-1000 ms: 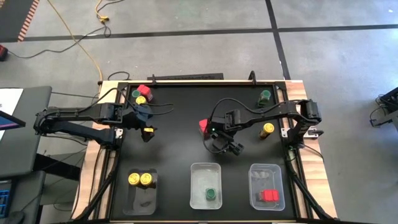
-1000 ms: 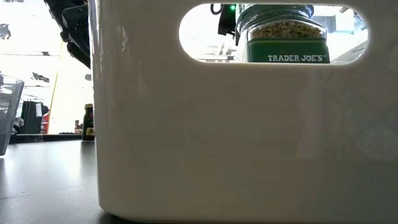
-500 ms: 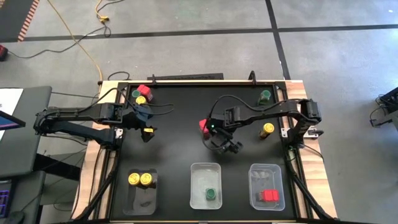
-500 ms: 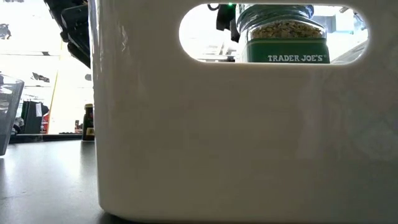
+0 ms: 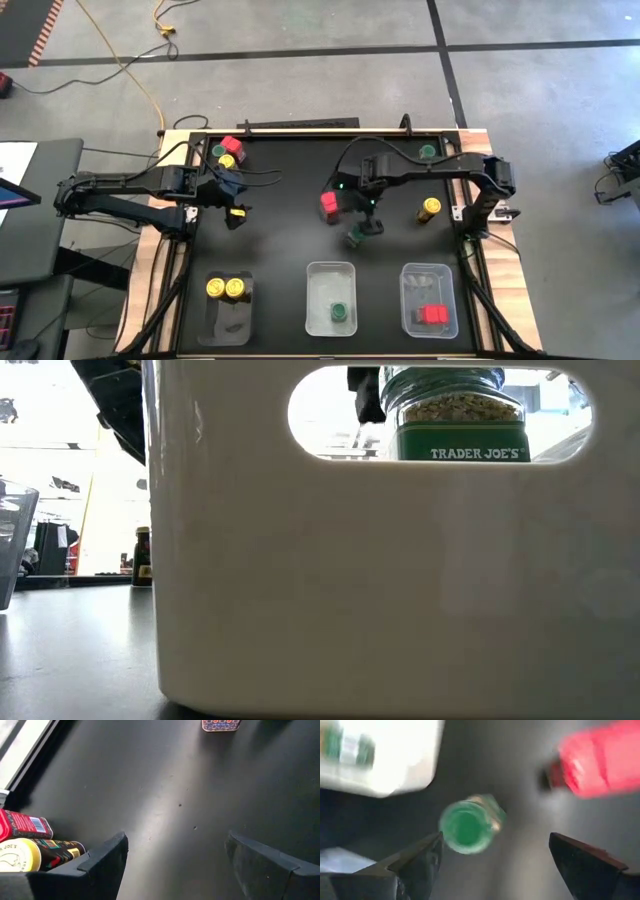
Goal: Sort spices by type
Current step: Put the center green seasoning bottle into the white bin
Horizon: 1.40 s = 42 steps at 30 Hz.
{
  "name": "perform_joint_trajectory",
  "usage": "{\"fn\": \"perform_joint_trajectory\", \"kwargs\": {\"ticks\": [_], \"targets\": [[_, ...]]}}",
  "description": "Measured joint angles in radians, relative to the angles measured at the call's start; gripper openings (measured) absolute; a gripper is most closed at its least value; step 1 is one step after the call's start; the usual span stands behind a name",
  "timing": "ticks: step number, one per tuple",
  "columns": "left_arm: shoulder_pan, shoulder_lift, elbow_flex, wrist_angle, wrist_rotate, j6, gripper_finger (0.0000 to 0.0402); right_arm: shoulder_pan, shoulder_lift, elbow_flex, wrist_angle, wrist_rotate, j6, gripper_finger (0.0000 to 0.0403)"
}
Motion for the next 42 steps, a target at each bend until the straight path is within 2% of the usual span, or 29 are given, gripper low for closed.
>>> {"fn": "perform_joint_trajectory", "kwargs": {"ticks": [5,12,15,20,24,30,34,42], "targets": [[0.000,0.000,0.000,-0.008,0.000,0.000,0.0320,-0.090,0.000,0.001,-0.051,0.001,0.396,0.0387],[0.000,0.000,0.000,-0.008,0.000,0.057,0.0320,-0.113,0.000,0.001,0.035,0.004,0.622,0.0386],[0.000,0.000,0.000,-0.008,0.000,0.060,0.0320,-0.085,0.000,0.001,0.045,0.036,0.670,0.0386],[0.000,0.000,0.000,-0.013,0.000,0.060,0.0320,0.038,-0.033,0.001,-0.028,0.300,0.748,0.0386],[0.000,0.000,0.000,-0.014,0.001,0.060,0.0320,0.138,-0.072,0.001,-0.018,0.383,0.801,0.0386],[0.000,0.000,0.000,-0.010,0.001,0.088,0.0320,0.213,-0.076,0.001,0.090,0.397,0.856,0.0386],[0.000,0.000,0.000,-0.011,0.001,0.096,0.0320,0.208,-0.032,0.001,0.058,0.400,0.945,0.0386],[0.000,0.000,0.000,-0.011,0.001,0.095,0.0320,0.219,0.030,0.001,0.052,0.392,0.911,0.0386]]}}
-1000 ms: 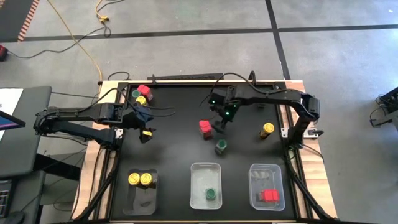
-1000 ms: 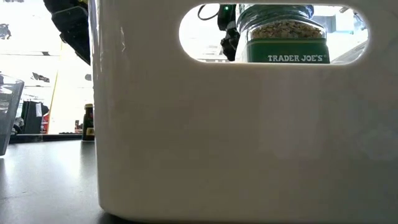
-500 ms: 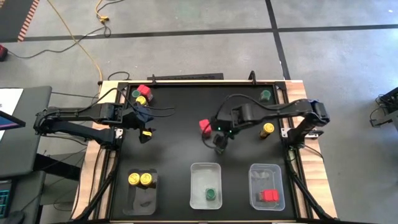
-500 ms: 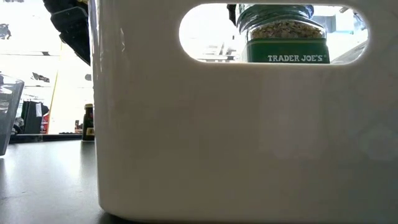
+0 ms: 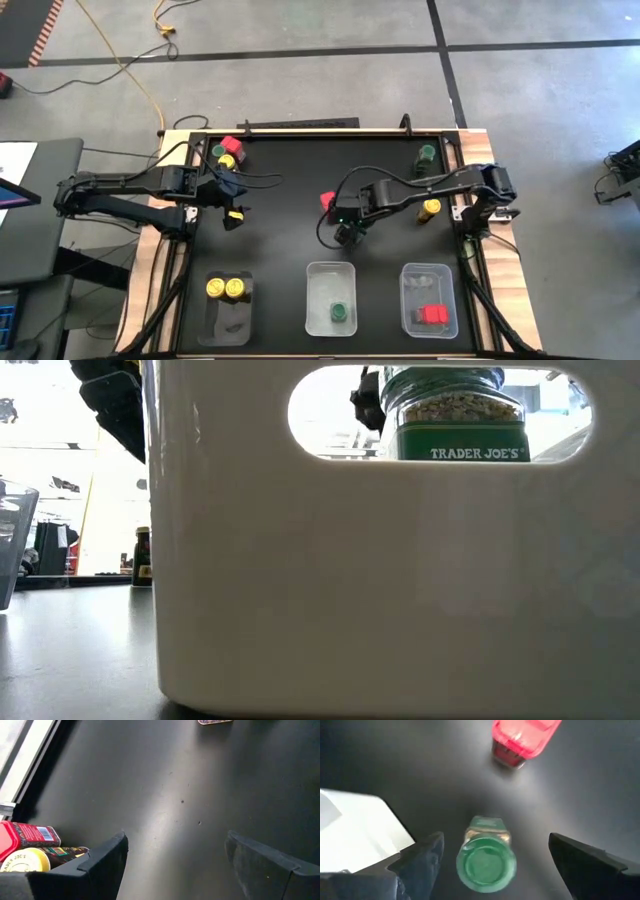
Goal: Sort spices by type
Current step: Put the center green seasoning bottle into the white bin
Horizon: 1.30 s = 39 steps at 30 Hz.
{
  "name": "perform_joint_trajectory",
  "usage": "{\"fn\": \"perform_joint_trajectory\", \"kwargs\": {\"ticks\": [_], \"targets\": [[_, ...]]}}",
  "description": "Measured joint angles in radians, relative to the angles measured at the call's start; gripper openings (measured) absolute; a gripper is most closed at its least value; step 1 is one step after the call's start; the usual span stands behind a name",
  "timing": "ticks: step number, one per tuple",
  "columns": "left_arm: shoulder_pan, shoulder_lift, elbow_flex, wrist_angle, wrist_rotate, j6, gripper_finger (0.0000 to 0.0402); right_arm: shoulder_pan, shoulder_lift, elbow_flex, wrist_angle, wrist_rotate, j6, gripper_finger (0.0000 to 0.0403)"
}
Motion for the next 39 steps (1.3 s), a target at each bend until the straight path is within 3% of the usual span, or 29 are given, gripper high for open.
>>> {"fn": "perform_joint_trajectory", "kwargs": {"ticks": [15,19,24,28,33,39], "targets": [[0.000,0.000,0.000,0.001,0.000,0.009,0.0320,0.024,0.152,0.000,-0.033,-0.064,-0.042,0.0373],[0.000,0.000,0.000,0.002,0.000,0.009,0.0320,0.023,0.165,0.000,-0.038,-0.069,-0.047,0.0327],[0.000,0.000,0.000,0.003,0.000,0.005,0.0320,0.023,0.165,0.000,-0.057,-0.082,-0.028,0.0226],[0.000,0.000,0.000,0.004,0.000,0.004,0.0320,0.026,0.161,0.013,-0.087,-0.074,-0.018,0.0215],[0.000,0.000,0.000,0.006,0.000,0.002,0.0320,0.047,0.132,0.129,-0.170,-0.025,-0.017,0.0215],[0.000,0.000,0.000,0.007,0.000,0.002,0.0320,0.082,0.121,0.366,-0.255,-0.014,-0.014,0.0215]]}}
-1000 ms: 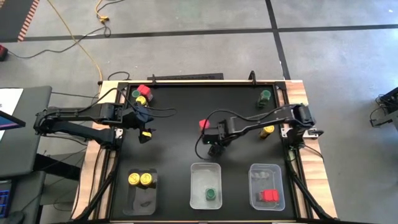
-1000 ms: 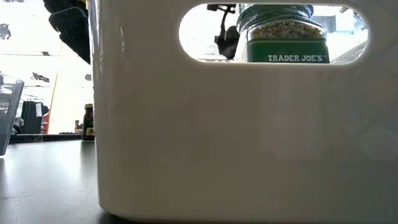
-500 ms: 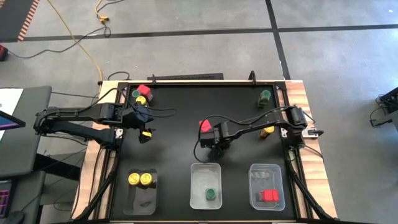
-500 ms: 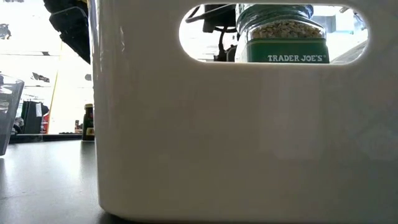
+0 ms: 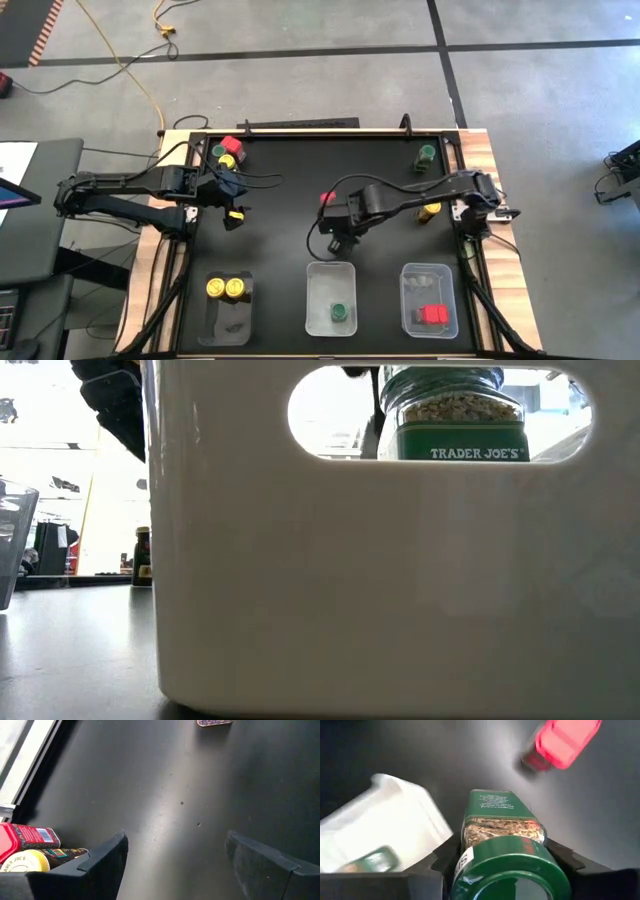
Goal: Sort spices by type
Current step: Put the center green seasoning bottle into the white bin
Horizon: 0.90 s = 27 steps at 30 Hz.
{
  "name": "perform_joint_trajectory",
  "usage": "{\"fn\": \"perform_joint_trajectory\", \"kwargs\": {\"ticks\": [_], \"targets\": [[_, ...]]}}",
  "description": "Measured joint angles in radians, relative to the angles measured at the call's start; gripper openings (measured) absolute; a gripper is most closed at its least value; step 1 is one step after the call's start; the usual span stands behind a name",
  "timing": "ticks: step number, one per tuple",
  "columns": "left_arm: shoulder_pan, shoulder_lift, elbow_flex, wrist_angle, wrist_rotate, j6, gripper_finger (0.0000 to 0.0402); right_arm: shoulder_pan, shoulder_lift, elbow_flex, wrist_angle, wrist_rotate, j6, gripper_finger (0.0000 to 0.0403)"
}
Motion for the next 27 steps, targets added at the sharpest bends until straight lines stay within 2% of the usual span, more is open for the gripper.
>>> {"fn": "perform_joint_trajectory", "kwargs": {"ticks": [4,8,16,21,27], "targets": [[0.000,0.000,0.000,0.000,0.000,0.000,0.0320,0.037,0.000,0.124,-0.016,0.002,0.007,0.0215],[0.000,0.000,0.000,0.000,0.000,0.000,0.0320,0.090,-0.001,0.192,0.006,0.003,0.010,0.0215],[0.000,0.000,0.000,0.000,0.000,-0.038,0.0320,0.194,0.013,0.203,0.053,0.028,0.100,0.0215],[0.000,0.000,0.000,0.000,0.000,-0.038,0.0320,0.240,0.051,0.203,0.154,0.032,0.081,0.0215],[0.000,0.000,0.000,-0.003,0.000,-0.038,0.0320,0.260,0.096,0.210,0.145,-0.018,0.034,0.0215]]}}
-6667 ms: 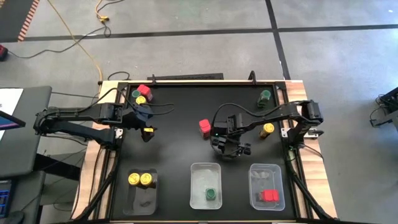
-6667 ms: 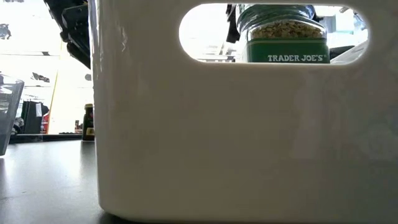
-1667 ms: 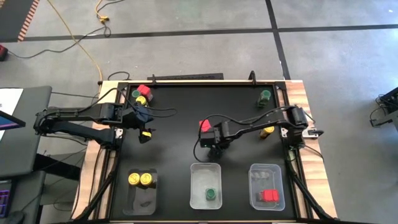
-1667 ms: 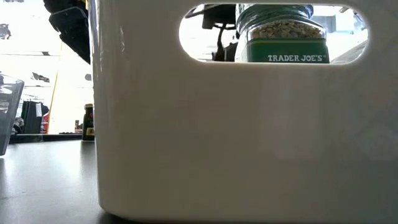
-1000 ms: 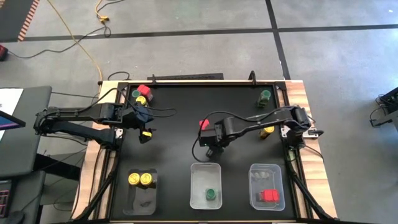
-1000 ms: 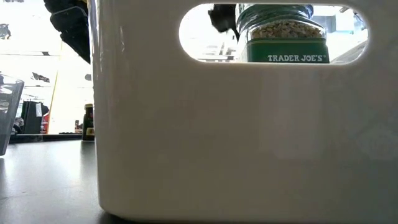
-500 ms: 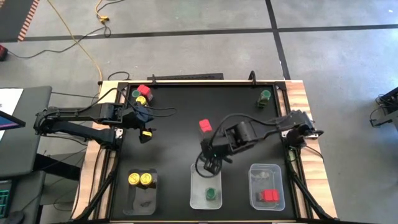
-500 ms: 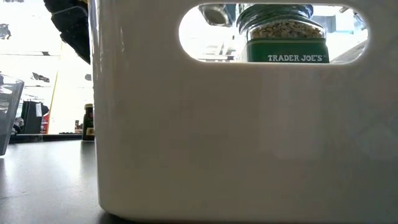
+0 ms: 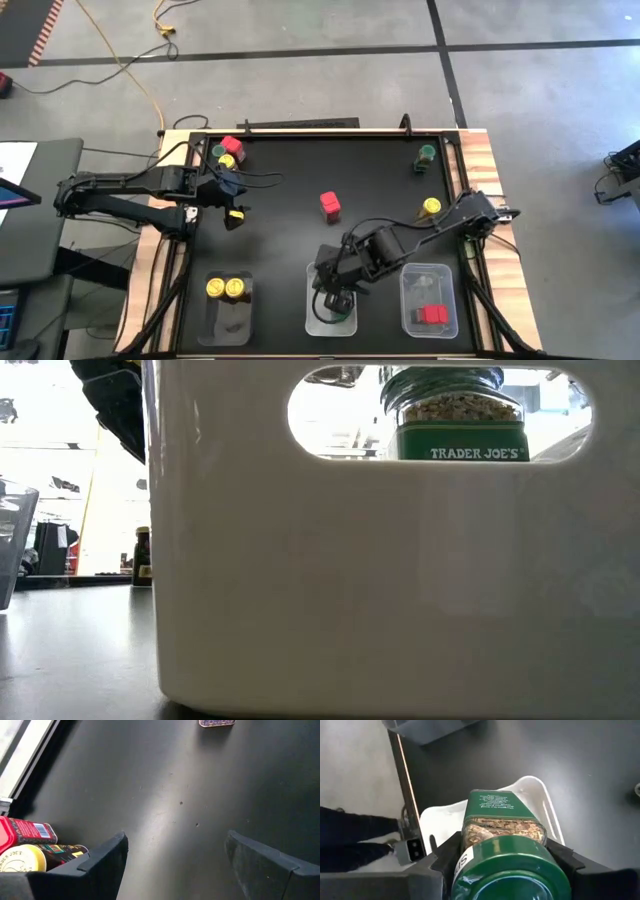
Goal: Sort spices by type
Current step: Put the center green seasoning bottle into the white bin
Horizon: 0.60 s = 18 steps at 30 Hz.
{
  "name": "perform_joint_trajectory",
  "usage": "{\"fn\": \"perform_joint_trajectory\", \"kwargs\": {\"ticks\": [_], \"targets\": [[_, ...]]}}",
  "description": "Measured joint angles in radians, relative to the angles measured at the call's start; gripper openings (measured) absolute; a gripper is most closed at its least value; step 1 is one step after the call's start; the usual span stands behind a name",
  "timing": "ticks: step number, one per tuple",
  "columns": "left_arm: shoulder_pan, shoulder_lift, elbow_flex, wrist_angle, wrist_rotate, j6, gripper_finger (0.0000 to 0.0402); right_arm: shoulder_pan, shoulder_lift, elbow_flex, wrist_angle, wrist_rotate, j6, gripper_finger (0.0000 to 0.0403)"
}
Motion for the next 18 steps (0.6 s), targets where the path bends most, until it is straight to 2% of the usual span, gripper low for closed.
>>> {"fn": "perform_joint_trajectory", "kwargs": {"ticks": [9,18], "targets": [[0.000,0.000,0.000,0.002,0.000,-0.020,0.0320,-0.028,0.080,0.001,-0.069,-0.063,-0.119,0.0215],[0.000,0.000,0.000,-0.001,0.000,-0.026,0.0320,-0.044,0.183,0.000,-0.053,-0.130,-0.204,0.0215]]}}
